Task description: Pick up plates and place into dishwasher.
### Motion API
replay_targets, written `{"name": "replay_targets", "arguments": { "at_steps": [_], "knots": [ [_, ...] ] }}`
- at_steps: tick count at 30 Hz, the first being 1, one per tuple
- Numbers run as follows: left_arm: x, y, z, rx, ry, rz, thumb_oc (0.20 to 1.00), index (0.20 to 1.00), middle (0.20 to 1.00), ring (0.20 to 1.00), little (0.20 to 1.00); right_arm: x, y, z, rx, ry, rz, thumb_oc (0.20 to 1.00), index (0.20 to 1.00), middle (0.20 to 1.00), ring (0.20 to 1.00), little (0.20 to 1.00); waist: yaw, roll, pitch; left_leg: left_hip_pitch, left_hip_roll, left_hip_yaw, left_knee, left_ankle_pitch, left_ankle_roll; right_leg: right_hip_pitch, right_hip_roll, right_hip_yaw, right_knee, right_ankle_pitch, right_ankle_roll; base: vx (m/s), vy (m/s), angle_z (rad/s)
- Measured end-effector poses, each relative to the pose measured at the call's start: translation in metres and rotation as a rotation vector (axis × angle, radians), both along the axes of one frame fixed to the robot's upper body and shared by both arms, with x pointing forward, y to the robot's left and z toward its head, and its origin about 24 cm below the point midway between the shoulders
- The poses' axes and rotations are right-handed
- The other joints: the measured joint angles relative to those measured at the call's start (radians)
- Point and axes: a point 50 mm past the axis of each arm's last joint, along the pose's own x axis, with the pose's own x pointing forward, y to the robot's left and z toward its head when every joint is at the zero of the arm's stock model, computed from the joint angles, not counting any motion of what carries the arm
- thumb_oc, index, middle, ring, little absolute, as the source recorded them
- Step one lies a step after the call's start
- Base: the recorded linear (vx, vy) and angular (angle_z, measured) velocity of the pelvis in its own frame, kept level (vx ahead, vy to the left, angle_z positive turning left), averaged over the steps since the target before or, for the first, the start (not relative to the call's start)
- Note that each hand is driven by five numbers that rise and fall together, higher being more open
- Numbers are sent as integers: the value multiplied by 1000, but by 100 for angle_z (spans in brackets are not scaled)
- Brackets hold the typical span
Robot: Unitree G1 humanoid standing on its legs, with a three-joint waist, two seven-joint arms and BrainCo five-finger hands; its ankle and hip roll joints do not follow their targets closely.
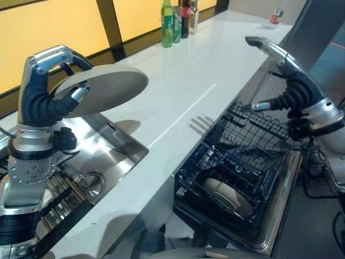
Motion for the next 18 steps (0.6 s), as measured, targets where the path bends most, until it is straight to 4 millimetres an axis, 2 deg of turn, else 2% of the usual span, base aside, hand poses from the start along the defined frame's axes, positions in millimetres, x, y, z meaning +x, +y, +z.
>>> {"name": "replay_targets", "arguments": {
  "at_steps": [3, 4, 10, 12, 16, 18],
  "knots": [
    [4, -9, -2, -9, 12, -47, 200, 200, 200, 200, 200, 2, 18, 2, 24, -10, 91, 1000, 1000, 1000, 1000, 1000, 1, -1, -6, 0, -4, -12, 1, 1, -1, 4, 1, -14, -5, 0, 0, 18, -2, 14],
    [5, -11, -3, -9, 18, -57, 200, 200, 200, 200, 200, 2, 23, 1, 24, -6, 111, 1000, 1000, 1000, 1000, 1000, 17, -2, -7, -1, -6, -15, 2, 1, -1, 11, 2, -18, -6, 0, 0, 20, -3, 10],
    [11, -28, -8, -36, 45, -140, 200, 200, 200, 200, 200, 7, 62, -9, 13, 84, 290, 1000, 1000, 1000, 1000, 1000, 35, -5, -8, -1, -14, -39, 7, 2, -1, 19, 2, -35, -9, -1, 1, 11, -4, 10],
    [13, -37, -11, -42, 54, -182, 200, 200, 200, 200, 200, 8, 72, -12, 6, 116, 327, 1000, 1000, 1000, 1000, 1000, 54, -5, -8, -1, -18, -42, 7, 5, 0, 21, 1, -41, -10, -1, 1, 13, -6, 11],
    [15, -51, -13, -48, 65, -259, 200, 200, 200, 200, 200, 12, 98, -15, 23, 174, 414, 1000, 1000, 1000, 1000, 1000, 58, -11, -6, -2, -28, -64, 8, 8, 1, 32, 1, -56, -17, -1, 2, 15, -1, 15],
    [14, -59, -12, -49, 53, -305, 200, 200, 200, 200, 200, 12, 105, -18, 33, 195, 436, 1000, 1000, 1000, 1000, 1000, 80, -15, -5, -2, -32, -69, 10, 8, 1, 37, 1, -59, -20, -2, 3, 27, 1, 13]
  ]
}}
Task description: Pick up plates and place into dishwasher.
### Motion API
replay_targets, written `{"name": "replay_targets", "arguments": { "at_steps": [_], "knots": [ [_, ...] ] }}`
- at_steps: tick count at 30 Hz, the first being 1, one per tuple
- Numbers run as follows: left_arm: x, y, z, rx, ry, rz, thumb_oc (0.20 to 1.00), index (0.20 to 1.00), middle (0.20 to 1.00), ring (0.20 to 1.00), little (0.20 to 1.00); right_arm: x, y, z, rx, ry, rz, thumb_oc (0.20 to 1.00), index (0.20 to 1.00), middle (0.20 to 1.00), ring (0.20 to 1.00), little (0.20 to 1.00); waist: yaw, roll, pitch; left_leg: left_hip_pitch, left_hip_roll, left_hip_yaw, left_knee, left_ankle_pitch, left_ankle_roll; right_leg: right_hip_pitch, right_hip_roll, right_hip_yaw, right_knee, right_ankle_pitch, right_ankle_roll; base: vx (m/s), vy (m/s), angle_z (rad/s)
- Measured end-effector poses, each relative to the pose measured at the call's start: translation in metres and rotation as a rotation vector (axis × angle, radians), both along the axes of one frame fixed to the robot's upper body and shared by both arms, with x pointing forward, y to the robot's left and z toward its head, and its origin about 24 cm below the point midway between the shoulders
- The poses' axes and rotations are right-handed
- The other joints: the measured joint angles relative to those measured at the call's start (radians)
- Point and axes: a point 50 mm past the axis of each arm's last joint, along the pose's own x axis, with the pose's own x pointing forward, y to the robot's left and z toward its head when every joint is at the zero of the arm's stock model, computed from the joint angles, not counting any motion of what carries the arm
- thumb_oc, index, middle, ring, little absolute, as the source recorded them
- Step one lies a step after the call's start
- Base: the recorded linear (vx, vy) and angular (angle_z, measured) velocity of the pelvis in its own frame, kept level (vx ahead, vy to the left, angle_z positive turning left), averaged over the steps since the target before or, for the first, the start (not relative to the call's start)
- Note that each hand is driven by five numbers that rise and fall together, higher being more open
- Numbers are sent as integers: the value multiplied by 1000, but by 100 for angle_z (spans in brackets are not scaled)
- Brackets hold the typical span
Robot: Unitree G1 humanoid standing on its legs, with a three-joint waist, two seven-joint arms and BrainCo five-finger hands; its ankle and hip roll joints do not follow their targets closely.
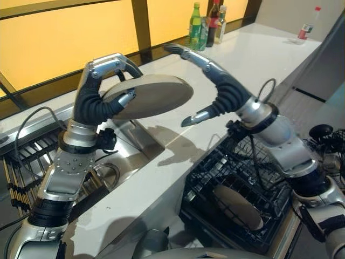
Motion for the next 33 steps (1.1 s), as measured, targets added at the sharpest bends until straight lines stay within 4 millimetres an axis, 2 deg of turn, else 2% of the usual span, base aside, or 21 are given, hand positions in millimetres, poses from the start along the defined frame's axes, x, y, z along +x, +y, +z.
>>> {"name": "replay_targets", "arguments": {
  "at_steps": [2, 12, 13, 14, 33],
  "knots": [
    [-5, -5, 3, 7, -32, -39, 200, 200, 200, 200, 200, 2, 7, -2, -2, 19, 13, 1000, 1000, 1000, 1000, 1000, 12, -7, 4, -3, -7, -12, 3, 0, 0, 7, 0, -16, -4, 0, 1, 27, -6, 18],
    [-5, -8, 6, 6, -47, -54, 200, 200, 200, 200, 200, 8, 12, 6, 105, 47, 9, 1000, 1000, 1000, 1000, 1000, 55, -22, 36, -20, -28, -53, 21, 1, 1, 15, 1, -33, -5, -6, 6, 28, 4, 13],
    [-5, -8, 6, 6, -47, -53, 200, 200, 200, 200, 200, 9, 12, 7, 102, 48, 6, 457, 457, 457, 457, 457, 58, -23, 38, -21, -30, -54, 22, 1, 1, 15, 1, -36, -5, -6, 6, 29, 5, 6],
    [-5, -7, 6, 4, -47, -53, 200, 200, 200, 200, 200, 9, 13, 8, 100, 48, 4, 200, 200, 200, 200, 200, 59, -24, 38, -22, -31, -56, 23, 1, 1, 15, 1, -37, -5, -6, 6, 27, 4, 6],
    [-4, -9, 4, -3, -32, -51, 200, 200, 200, 200, 200, 11, 13, 6, 100, 74, 10, 200, 200, 200, 200, 200, 57, -24, 39, -33, -34, -63, 28, 1, 2, 10, 1, -45, -5, -7, 7, 2, 0, 1]
  ]
}}
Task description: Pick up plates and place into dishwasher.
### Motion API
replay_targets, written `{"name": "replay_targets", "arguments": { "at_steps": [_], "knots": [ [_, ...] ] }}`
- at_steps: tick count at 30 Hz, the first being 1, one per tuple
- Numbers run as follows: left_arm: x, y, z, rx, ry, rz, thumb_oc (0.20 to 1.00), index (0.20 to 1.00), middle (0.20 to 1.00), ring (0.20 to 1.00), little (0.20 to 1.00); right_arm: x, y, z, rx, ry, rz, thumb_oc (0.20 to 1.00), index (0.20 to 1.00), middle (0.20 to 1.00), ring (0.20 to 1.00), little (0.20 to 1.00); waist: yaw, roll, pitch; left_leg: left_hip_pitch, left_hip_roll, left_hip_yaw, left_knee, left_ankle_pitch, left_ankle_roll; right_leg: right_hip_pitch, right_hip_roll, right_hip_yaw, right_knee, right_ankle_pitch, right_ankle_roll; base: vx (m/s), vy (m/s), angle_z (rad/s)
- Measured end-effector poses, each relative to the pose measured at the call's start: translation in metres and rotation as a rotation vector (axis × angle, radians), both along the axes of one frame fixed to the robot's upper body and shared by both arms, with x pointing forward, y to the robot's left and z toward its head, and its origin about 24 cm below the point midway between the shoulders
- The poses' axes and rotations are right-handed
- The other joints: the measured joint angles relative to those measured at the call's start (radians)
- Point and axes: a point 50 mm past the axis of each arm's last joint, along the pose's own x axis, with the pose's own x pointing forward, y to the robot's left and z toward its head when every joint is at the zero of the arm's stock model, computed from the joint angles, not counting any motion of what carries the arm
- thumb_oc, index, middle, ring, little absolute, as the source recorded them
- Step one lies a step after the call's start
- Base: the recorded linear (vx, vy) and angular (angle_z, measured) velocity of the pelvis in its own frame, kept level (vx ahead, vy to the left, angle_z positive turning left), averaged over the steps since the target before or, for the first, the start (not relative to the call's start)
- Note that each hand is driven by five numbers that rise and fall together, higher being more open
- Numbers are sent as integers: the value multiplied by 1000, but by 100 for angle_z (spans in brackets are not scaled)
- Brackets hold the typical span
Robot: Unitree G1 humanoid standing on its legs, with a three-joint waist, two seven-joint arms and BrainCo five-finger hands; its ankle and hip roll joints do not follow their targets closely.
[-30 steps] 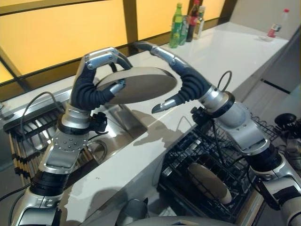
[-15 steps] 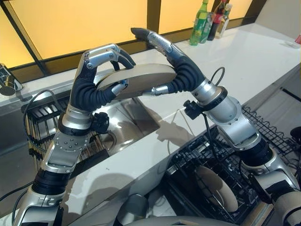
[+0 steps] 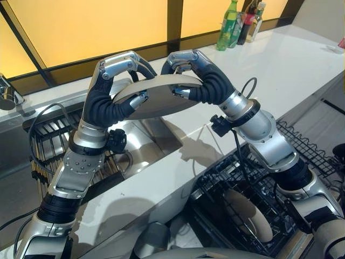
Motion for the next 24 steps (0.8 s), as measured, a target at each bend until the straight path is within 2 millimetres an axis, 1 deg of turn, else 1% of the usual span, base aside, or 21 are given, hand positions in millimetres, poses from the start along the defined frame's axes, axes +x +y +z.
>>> {"name": "replay_targets", "arguments": {
  "at_steps": [10, 11, 12, 13, 15, 16, 18, 20, 23, 24],
  "knots": [
    [2, 0, -2, -2, 16, 10, 200, 200, 200, 200, 200, 1, -1, -1, -20, -9, -34, 200, 200, 200, 200, 200, -10, 0, 0, 1, 5, 4, 0, 0, 0, -2, -1, 1, 2, 0, 0, 2, 2, 0],
    [3, 0, -2, -2, 22, 14, 482, 482, 482, 482, 482, 1, -1, -1, -27, -20, -47, 200, 200, 200, 200, 200, -14, 0, 0, 1, 7, 6, 0, 0, 0, -3, -1, 3, 3, 0, 0, 33, 3, -4],
    [3, 0, -3, -4, 26, 18, 903, 903, 903, 903, 903, 2, -2, -1, -33, -32, -60, 200, 200, 200, 200, 200, -20, 0, 0, 1, 7, 7, 0, 0, 0, -4, -2, 3, 4, 0, 0, 26, 3, -3],
    [4, 1, -2, -12, 27, 23, 1000, 1000, 1000, 1000, 1000, 2, -3, -1, -42, -39, -73, 200, 200, 200, 200, 200, -29, 0, 0, 1, 9, 8, 0, 0, 0, -4, -2, 4, 5, 0, 0, 25, 2, -6],
    [4, 2, -2, -31, 26, 37, 1000, 1000, 1000, 1000, 1000, 6, -11, -4, -70, -39, -136, 200, 200, 200, 200, 200, -35, 0, 1, 2, 16, 19, -2, 0, 1, -12, -3, 18, 11, 0, 0, 28, 3, -15],
    [4, 4, -1, -46, 19, 45, 1000, 1000, 1000, 1000, 1000, 9, -19, -7, -68, -32, -179, 200, 200, 200, 200, 200, -38, -1, 1, 3, 21, 27, -4, 0, 1, -16, -3, 26, 12, 1, -1, 34, 5, -23],
    [2, 12, 4, -91, -12, 81, 1000, 1000, 1000, 1000, 1000, 15, -43, -17, -71, 6, -293, 200, 200, 200, 200, 200, -45, -2, 2, 4, 28, 40, -8, 0, 1, -25, -4, 43, 21, 0, -1, 36, 10, -22],
    [0, 23, 10, -136, -49, 133, 1000, 1000, 1000, 1000, 1000, 19, -67, -26, -63, 46, -398, 200, 200, 200, 200, 200, -69, -2, 2, 7, 33, 53, -14, 0, 1, -32, -5, 56, 25, 0, -2, 39, 15, -22],
    [-3, 37, 14, -183, -77, 201, 1000, 1000, 1000, 1000, 1000, 19, -92, -34, -55, 75, -494, 200, 200, 200, 200, 200, -99, -1, 1, 17, 37, 75, -25, 0, 1, -37, -7, 78, 26, 1, -3, 47, 14, -20],
    [-3, 41, 14, -196, -79, 224, 1000, 1000, 1000, 1000, 1000, 19, -98, -35, -53, 77, -525, 200, 200, 200, 200, 200, -115, 0, 2, 17, 39, 80, -27, 0, 1, -37, -7, 81, 26, 2, -3, 62, 11, -16]
  ]
}}
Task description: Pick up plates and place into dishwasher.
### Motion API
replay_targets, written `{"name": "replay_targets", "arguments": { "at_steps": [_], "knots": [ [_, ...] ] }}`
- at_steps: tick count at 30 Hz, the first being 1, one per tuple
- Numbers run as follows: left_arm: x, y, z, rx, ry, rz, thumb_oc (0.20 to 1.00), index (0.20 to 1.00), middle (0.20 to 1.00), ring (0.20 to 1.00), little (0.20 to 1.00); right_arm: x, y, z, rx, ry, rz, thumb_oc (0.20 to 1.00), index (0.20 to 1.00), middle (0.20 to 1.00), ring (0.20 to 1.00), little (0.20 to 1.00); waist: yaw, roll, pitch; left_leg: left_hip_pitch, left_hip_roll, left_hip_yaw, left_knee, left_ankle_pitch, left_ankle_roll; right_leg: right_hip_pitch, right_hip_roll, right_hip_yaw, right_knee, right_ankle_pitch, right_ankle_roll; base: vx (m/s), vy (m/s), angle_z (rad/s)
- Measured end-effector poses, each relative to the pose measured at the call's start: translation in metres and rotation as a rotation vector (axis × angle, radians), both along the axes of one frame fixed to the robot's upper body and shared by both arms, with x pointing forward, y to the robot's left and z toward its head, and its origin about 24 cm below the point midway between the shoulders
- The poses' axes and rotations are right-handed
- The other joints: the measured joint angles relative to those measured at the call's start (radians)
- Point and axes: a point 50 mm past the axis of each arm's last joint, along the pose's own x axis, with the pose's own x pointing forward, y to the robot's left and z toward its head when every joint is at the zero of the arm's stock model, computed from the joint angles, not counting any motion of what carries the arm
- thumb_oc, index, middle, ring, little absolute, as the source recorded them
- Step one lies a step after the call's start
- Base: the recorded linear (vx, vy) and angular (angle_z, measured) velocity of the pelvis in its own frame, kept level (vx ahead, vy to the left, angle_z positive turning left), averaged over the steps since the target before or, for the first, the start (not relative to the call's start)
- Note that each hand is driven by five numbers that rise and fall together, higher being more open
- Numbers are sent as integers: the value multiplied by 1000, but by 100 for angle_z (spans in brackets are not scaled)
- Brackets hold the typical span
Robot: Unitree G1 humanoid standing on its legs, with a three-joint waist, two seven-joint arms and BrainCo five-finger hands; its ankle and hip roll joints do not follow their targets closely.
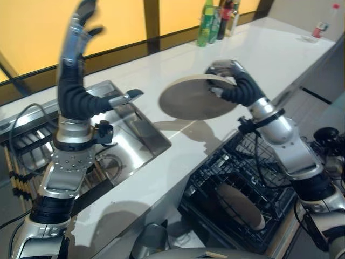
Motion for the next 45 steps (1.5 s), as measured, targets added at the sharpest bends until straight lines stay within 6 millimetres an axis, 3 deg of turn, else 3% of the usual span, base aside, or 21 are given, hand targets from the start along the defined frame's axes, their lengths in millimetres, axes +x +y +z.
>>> {"name": "replay_targets", "arguments": {
  "at_steps": [6, 14, 19, 25, 32, 38, 45],
  "knots": [
    [0, 20, -4, -19, 43, 120, 1000, 1000, 1000, 1000, 1000, -3, -39, -11, 18, 29, -159, 200, 200, 200, 200, 200, -53, 5, -1, 16, 16, 49, -22, 0, 2, -10, -7, 29, 0, 1, -2, 79, 7, -17],
    [-2, 40, -15, -33, 124, 228, 1000, 1000, 1000, 1000, 1000, -9, -77, -34, 18, 95, -343, 200, 200, 200, 200, 200, -79, 16, -3, 35, 26, 89, -32, -3, 5, -10, -11, 56, 4, 1, -2, 115, 4, -10],
    [-1, 52, -25, -37, 195, 285, 1000, 1000, 1000, 1000, 1000, -13, -98, -55, 38, 131, -474, 200, 200, 200, 200, 200, -86, 40, -2, 36, 32, 101, -31, -3, 6, -18, -12, 72, 17, 1, -2, 61, 30, -8],
    [0, 62, -42, -55, 281, 341, 1000, 1000, 1000, 1000, 1000, -12, -112, -66, 8, 107, -587, 200, 200, 200, 200, 200, -107, 97, 8, 12, 43, 120, -31, 1, 10, -71, -12, 99, 45, 0, -4, -55, 62, -14],
    [-1, 64, -42, -97, 257, 364, 1000, 1000, 1000, 1000, 1000, -11, -137, -83, -35, 154, -717, 200, 200, 200, 200, 200, -111, 132, 55, -44, 44, 124, -27, 5, 13, -134, -12, 106, 61, -1, -2, -93, 17, -4],
    [2, 66, -38, -93, 249, 386, 1000, 1000, 1000, 1000, 1000, -5, -147, -97, -58, 209, -775, 200, 200, 200, 200, 200, -109, 135, 144, -51, 47, 130, -28, 5, 13, -141, -14, 107, 61, -1, -2, -14, 3, -1],
    [11, 61, -35, -104, 244, 378, 1000, 1000, 1000, 1000, 1000, 10, -139, -107, -139, 302, -710, 200, 200, 200, 200, 200, -107, 137, 176, -51, 50, 147, -34, 5, 13, -147, -15, 109, 58, -1, -2, -18, -3, -3]
  ]
}}
